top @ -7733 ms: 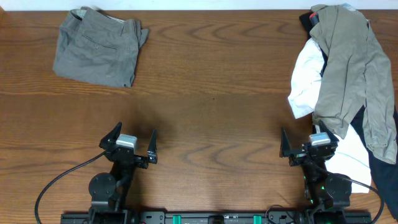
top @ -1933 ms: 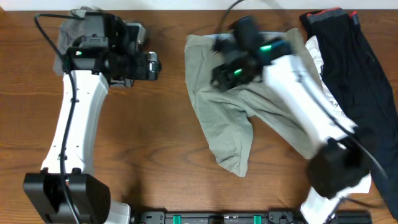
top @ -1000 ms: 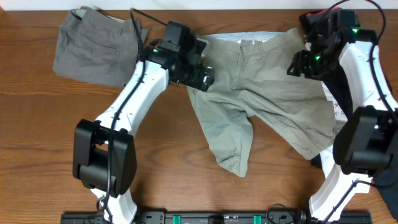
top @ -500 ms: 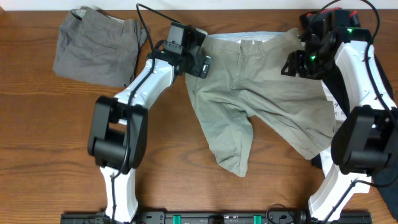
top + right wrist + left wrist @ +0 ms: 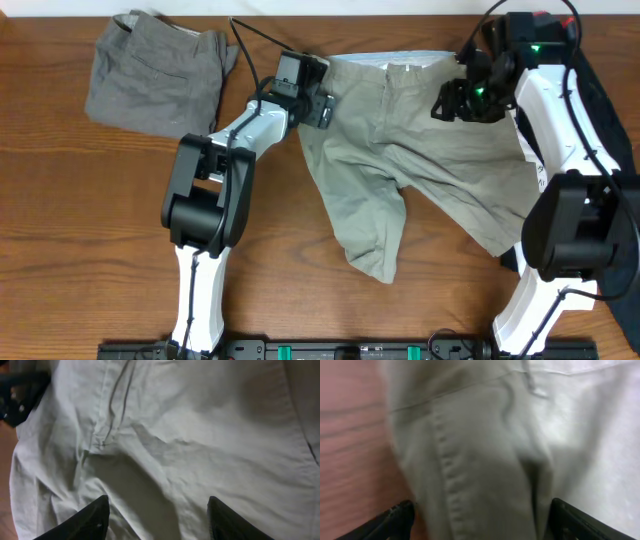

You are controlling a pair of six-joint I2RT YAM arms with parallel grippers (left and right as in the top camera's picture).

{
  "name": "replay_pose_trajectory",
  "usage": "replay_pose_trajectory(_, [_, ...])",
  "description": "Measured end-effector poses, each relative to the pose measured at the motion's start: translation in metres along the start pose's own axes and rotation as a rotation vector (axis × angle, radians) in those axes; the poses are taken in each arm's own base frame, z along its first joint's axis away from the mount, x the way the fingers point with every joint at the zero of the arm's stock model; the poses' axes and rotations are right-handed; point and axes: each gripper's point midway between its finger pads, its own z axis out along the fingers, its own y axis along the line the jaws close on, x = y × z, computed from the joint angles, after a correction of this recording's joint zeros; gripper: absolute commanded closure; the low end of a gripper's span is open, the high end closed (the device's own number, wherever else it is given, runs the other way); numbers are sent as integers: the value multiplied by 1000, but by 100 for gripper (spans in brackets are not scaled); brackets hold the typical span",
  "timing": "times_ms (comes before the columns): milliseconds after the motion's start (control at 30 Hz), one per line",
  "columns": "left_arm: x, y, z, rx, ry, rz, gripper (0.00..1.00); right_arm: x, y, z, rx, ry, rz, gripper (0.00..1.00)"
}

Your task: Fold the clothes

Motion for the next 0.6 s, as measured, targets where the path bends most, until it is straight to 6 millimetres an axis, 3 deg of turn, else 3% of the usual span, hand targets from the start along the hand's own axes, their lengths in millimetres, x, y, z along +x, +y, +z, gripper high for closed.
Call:
replay_pose_trajectory(200, [-21, 45, 3, -246, -102, 4, 8, -2, 12, 4, -5, -4, -30, 37])
replay_pose_trajectory(333, [-38, 89, -4, -379, -186, -9, 2, -2, 12, 5, 3, -5, -36, 36])
replay_pose_trajectory(433, [-38, 117, -11, -439, -187, -15, 2, -2, 12, 5, 8, -6, -37, 36])
replay_pose_trajectory(500, [-33, 128, -13, -469, -160, -10, 2, -3, 12, 5, 9, -10, -38, 36])
replay_pose_trajectory(600, [-27, 127, -20, -473, -108, 1, 2, -6, 12, 4, 9, -20, -41, 36])
